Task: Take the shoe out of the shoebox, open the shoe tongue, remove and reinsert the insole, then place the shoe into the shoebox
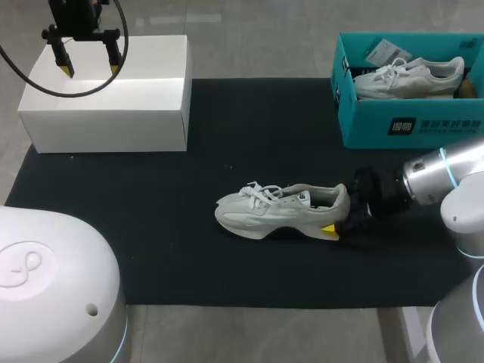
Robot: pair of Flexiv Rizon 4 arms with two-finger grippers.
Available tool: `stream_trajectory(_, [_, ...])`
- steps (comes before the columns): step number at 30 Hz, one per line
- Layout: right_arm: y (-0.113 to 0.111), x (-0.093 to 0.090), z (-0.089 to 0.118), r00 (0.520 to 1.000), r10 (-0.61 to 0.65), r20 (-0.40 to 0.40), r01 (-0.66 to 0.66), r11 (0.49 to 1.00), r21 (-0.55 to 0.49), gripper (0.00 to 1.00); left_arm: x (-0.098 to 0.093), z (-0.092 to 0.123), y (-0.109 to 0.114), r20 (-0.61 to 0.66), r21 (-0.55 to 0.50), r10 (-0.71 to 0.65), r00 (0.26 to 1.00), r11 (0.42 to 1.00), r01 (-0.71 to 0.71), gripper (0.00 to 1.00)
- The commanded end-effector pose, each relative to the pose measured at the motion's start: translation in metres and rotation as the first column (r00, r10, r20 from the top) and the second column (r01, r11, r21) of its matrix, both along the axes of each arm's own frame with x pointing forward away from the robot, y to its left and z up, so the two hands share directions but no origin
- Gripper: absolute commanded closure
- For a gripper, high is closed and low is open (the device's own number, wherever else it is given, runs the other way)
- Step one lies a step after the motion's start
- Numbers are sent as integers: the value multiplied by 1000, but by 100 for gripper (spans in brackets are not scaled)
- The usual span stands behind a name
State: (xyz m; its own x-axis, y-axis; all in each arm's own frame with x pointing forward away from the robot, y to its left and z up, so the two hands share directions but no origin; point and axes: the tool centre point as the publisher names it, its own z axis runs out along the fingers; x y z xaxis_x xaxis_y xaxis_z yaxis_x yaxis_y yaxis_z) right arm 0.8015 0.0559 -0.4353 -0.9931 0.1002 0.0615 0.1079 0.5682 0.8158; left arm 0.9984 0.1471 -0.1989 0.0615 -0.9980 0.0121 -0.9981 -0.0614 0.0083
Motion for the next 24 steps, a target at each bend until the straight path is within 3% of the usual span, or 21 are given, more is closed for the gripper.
stream_trajectory(1, [4, 2, -5, 1000, -2, 1, 2, 1000, -1, 100, -4, 5, -10, 5, 12, 68, 998, 998, -68, 0])
stream_trajectory(6, [4, 2, -5, 1000, -2, 1, 2, 1000, -1, 100, -24, 0, -39, -10, 47, 129, 992, 991, -128, 0])
stream_trajectory(15, [4, 2, -5, 1000, -2, 1, 2, 1000, -1, 100, -63, -12, -95, 108, 92, 165, 980, 980, -175, 0])
stream_trajectory(24, [4, 2, -5, 1000, -2, 1, 2, 1000, -1, 100, -96, -32, -152, 131, 12, 151, 980, 988, -154, 0])
